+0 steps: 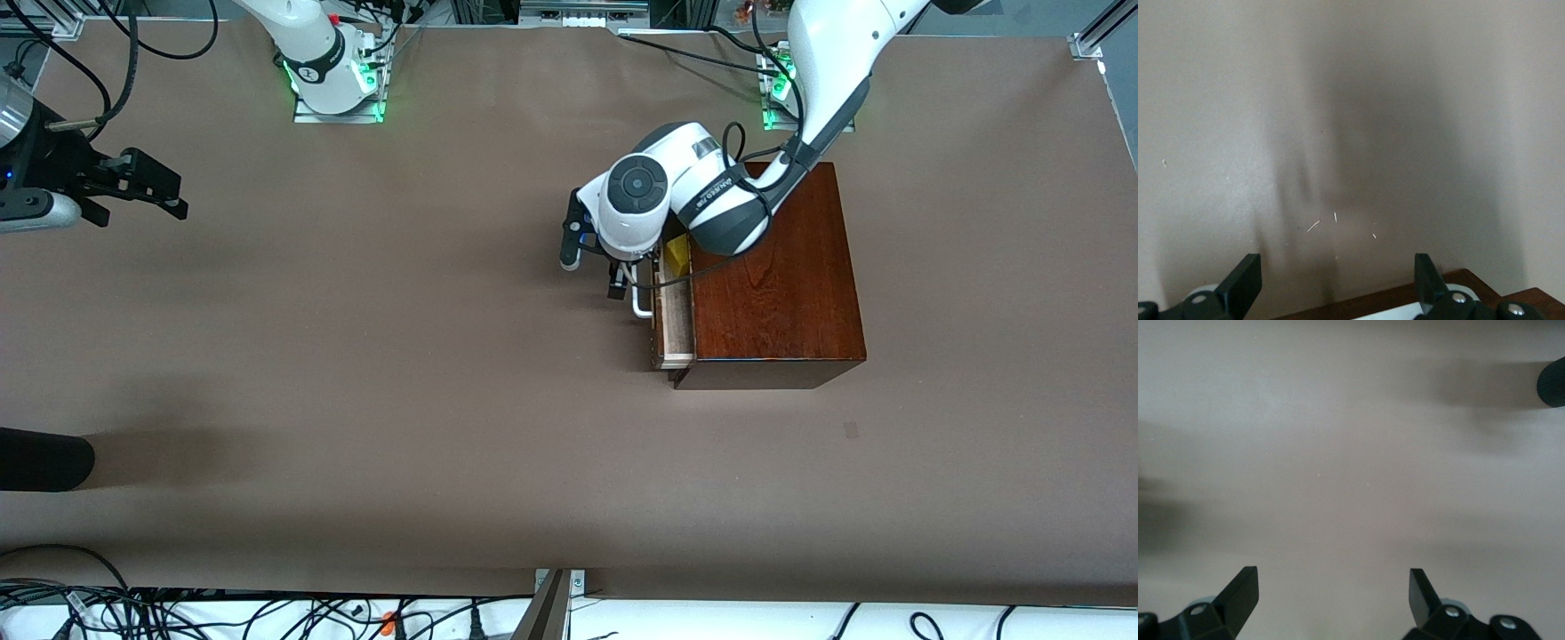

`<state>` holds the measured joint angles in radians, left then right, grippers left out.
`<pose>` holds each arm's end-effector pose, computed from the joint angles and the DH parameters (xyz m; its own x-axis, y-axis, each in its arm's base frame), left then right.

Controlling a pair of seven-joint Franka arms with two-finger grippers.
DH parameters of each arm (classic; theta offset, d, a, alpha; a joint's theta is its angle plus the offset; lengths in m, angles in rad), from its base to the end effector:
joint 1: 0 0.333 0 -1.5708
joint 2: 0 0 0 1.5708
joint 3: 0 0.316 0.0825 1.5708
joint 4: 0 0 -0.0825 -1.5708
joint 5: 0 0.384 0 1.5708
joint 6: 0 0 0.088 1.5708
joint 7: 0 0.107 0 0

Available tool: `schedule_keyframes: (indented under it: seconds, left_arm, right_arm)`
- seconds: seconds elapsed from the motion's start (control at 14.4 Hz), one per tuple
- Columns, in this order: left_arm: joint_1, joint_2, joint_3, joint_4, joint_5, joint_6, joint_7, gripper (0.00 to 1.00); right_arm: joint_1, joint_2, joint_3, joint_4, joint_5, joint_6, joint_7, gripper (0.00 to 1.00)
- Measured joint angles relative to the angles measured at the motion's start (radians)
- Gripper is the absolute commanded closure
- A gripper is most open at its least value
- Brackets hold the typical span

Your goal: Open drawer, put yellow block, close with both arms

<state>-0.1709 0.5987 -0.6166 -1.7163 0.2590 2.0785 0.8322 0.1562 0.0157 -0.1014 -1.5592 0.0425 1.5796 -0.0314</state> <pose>0.4971 -0.4241 0.2822 -0.1245 -0.9921 0.0175 -0.9786 0.1257 0.1631 0.5592 0.0357 0.6221 0.9963 0.0857 0.0061 0.0859 -0.9955 -0.0407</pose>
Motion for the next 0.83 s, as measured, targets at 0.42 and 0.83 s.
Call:
schedule_keyframes:
  seconds: [0.42,0.83]
  left_arm:
    - [0.058,0.000,0.003,0.000,0.001,-0.002,0.031,0.00]
    - [0.058,-0.001,0.003,0.000,0.002,-0.002,0.032,0.00]
  right_arm:
    - [0.000,0.000,0.000,0.001,0.000,0.001,0.000,0.00]
    - [0.000,0.000,0.000,0.001,0.000,0.001,0.000,0.00]
